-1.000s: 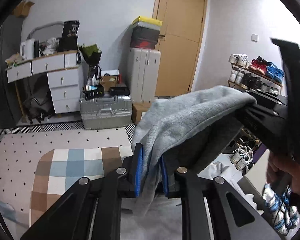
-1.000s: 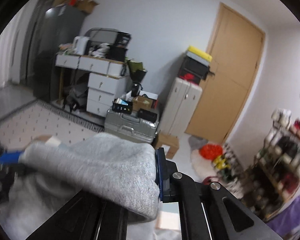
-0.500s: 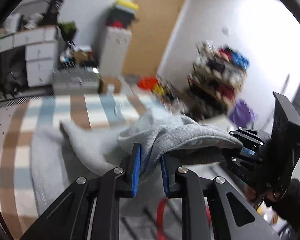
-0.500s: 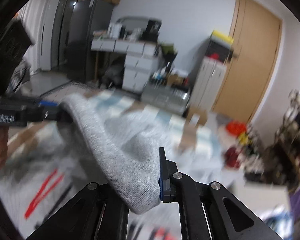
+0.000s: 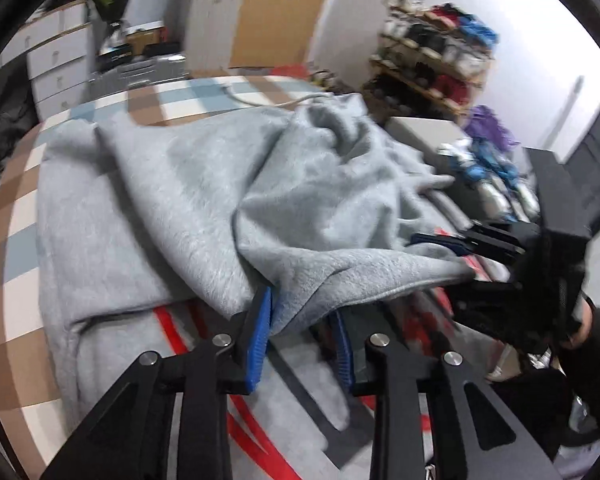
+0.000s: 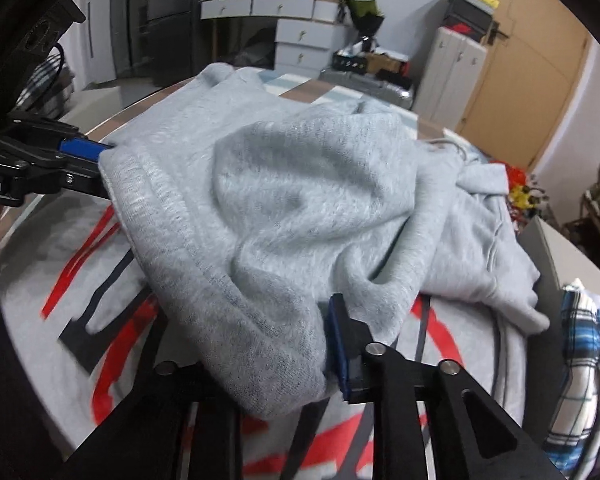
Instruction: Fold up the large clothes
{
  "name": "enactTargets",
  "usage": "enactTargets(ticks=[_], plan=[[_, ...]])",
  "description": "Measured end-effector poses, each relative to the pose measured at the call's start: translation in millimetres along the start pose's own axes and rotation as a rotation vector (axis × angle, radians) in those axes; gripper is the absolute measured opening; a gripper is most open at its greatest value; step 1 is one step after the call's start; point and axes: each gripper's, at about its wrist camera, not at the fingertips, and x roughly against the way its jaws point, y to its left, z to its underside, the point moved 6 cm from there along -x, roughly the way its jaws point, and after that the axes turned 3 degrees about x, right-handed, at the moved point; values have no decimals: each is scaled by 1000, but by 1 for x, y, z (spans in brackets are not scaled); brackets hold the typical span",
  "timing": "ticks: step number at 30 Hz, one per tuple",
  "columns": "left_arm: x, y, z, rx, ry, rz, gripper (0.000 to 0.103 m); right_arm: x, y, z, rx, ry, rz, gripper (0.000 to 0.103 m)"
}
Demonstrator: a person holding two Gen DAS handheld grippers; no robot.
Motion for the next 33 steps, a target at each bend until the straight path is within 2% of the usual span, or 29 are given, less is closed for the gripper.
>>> enactTargets(ticks=[1,2,3,4,6,10,15,17,21,22,23,24,25,26,29,32,33], plan=[[5,-2,0,-2,-9,28,37,3,0,2,3,2,-15,30],[8,-3,4,9,-18,44,43,9,-3,3,-1,-2,-40,46],[13,-2,5,32,-36,64,66,13,-7,4,-16,-6,-59,88],[17,1,5,64,-70,89,85,19,-11,5,-37,-24,-69,103],[24,9,1,113,-130,108,87,32,-13,4,-47,-85,-59,103],[23,23,-3,184,-141,119,87,41,-21,-1,-76,-95,-104,103],[19,36,1,245,-144,103,87,44,-49,-40,-228,-158,-127,103],[18,42,3,271,-147,81,87,34,-54,-58,-280,-157,-150,103],[18,49,7,299,-135,69,87,-17,-72,-99,-388,-70,-166,102],[18,50,8,301,-138,65,87,-34,-75,-107,-415,-38,-165,101],[19,50,8,300,-140,60,87,-52,-78,-112,-438,12,-162,90],[19,51,9,298,-143,54,87,-64,-77,-112,-454,60,-157,50],[20,51,9,295,-145,48,87,-75,-77,-113,-464,104,-155,23],[20,51,8,290,-144,44,87,-87,-79,-116,-474,154,-143,7],[21,53,7,288,-148,50,87,-77,-84,-139,-459,102,-131,5],[24,55,4,291,-170,48,87,-41,-91,-169,-421,-35,-129,5],[28,56,2,292,-188,45,87,-17,-92,-179,-426,-115,-154,5]])
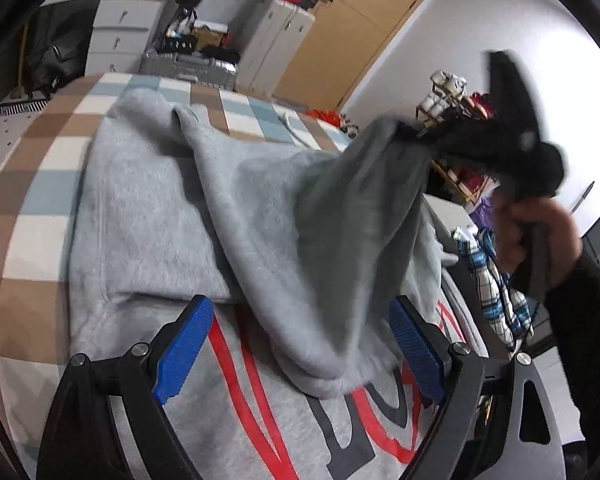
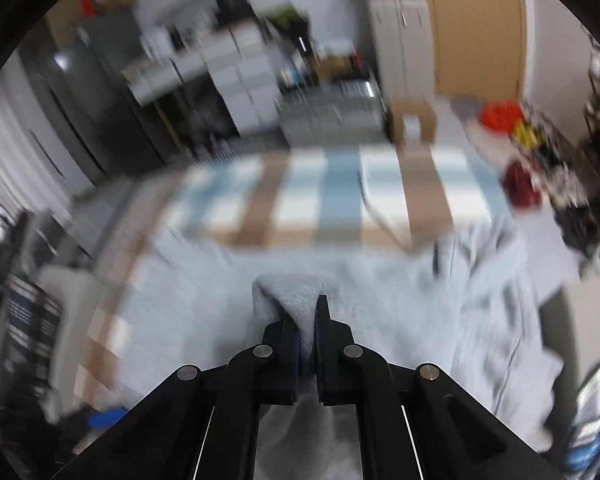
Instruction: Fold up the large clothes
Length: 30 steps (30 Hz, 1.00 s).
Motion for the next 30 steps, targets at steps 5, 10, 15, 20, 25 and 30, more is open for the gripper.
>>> enactTargets(ticks=[5,10,15,20,25,30], plan=[[25,3,-13,53,-120,21,87,67,25,16,119,-227,-67,6],[35,13,-16,138,-150,43,87,52,13,125,51,-100,-90,6],[25,8,-17,202,-127,49,87,29,10,198,5,0,-108,6],[16,-22,-16,137,-45,86,86,29,14,209,53,0,-59,11],[3,-69,-27,-4,25,135,87,26,15,211,-11,14,-169,45],[-38,-93,-40,-57,149,164,86,51,-8,206,-201,-24,-323,75]])
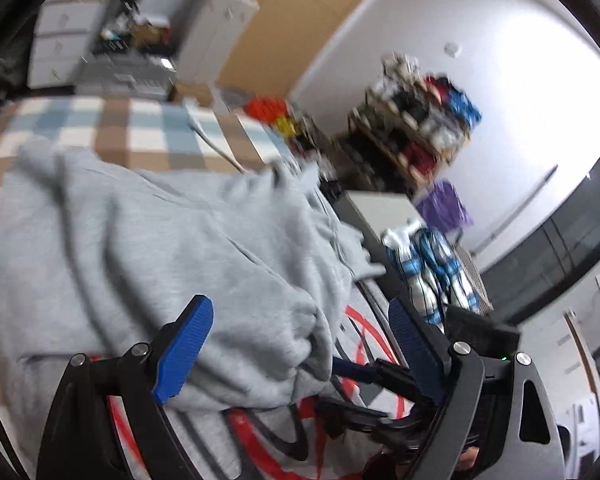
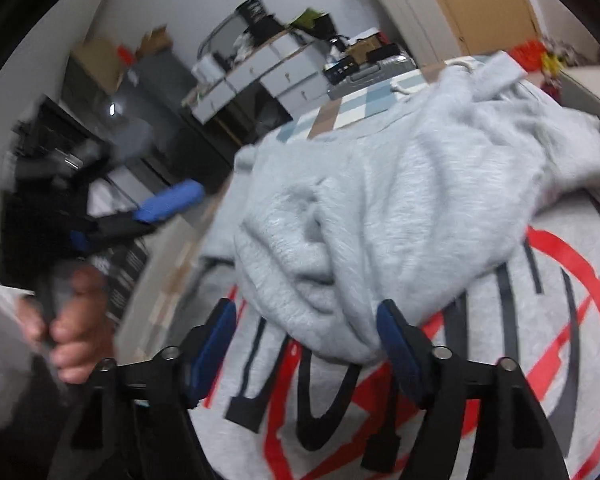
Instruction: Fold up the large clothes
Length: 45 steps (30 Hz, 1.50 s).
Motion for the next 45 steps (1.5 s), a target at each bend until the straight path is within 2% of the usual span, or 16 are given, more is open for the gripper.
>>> enactTargets(ticks=[4,6,8,10,14,16,20,23,26,30,34,36,38,40,42,45], plan=[[-41,20,8,79,143,30,86,28,-27,-10,-112,-62,-46,81],[-57,37,17,115,198,-8,86,41,-45,-13,-169,-93,-14,83],[-72,62,28,162,249,-107,85,49,-58,-15,-212,-116,-6,83],[-68,64,30,143,211,-74,86,51,-63,-17,-227,-123,5,83],[-41,57,27,103,252,-75,86,51,-56,-22,-187,-113,56,84],[-19,60,12,72,224,-125,86,51,-53,-32,-155,-112,95,86],[28,100,-24,22,133,-323,86,54,-52,-78,-64,-93,155,96],[44,158,-43,142,140,-419,86,49,-62,-132,11,-82,222,103],[45,202,-56,284,126,-432,86,30,-92,-176,1,-26,319,103],[33,239,-61,392,132,-355,86,-9,-149,-211,-107,94,371,102],[21,253,-64,495,129,-150,86,-38,-182,-226,-173,151,385,100],[15,261,-67,532,131,-128,86,-54,-182,-230,-117,207,381,94],[12,272,-70,542,118,-131,86,-67,-188,-231,-58,257,446,94],[7,276,-71,548,120,-102,86,-72,-198,-229,-82,281,457,88],[7,281,-71,588,130,-53,86,-72,-210,-229,-120,276,461,69],[6,287,-77,573,122,-100,86,-72,-216,-231,-102,289,504,61]])
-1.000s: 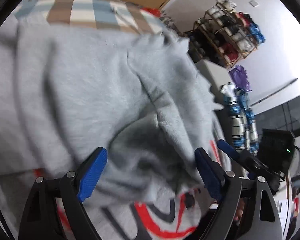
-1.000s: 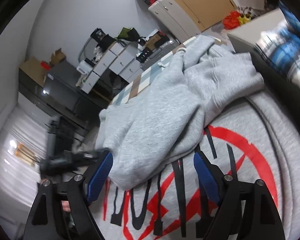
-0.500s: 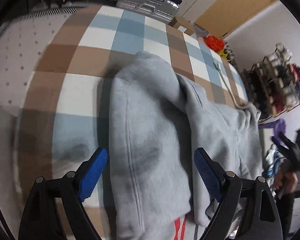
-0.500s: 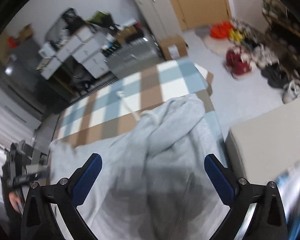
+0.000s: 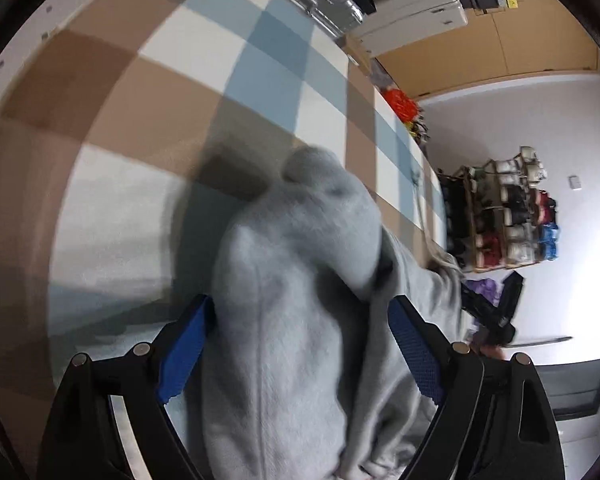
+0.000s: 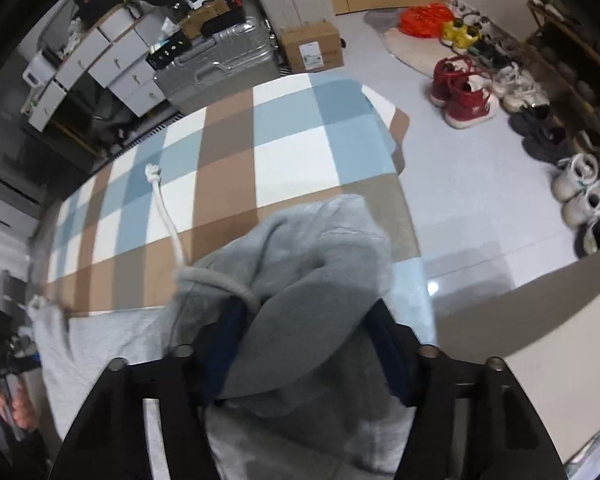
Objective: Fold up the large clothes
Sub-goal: 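Grasp the hood with both tools and lift it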
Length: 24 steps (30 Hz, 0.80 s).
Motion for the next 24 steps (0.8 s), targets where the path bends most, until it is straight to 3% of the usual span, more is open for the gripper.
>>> enactTargets(ticks=[3,9,14,16,17,19,21,24], plan=[[-1,-3,-5,-66,-24,-96,86,-2,-1,-6,32,8,33,61],[-13,-12,-9,-118,-9,-97,86,-16,-6,-12,54,27,80,62],[-30,-36,-12,-219,-11,-139,81,-24,-4,-14,85,26,95,62],[-31,-38,-13,-267,-25,-193,58,-23,-2,-13,95,14,83,51],[-30,-36,-13,-285,-39,-231,52,-22,0,-12,115,5,83,43],[-31,-31,-13,-292,-38,-271,21,-20,9,-8,176,-9,94,30],[-27,-23,-12,-268,-50,-283,18,-18,17,-4,232,-30,124,25],[-30,-26,-11,-268,-81,-362,15,-17,23,-2,245,-59,153,23]])
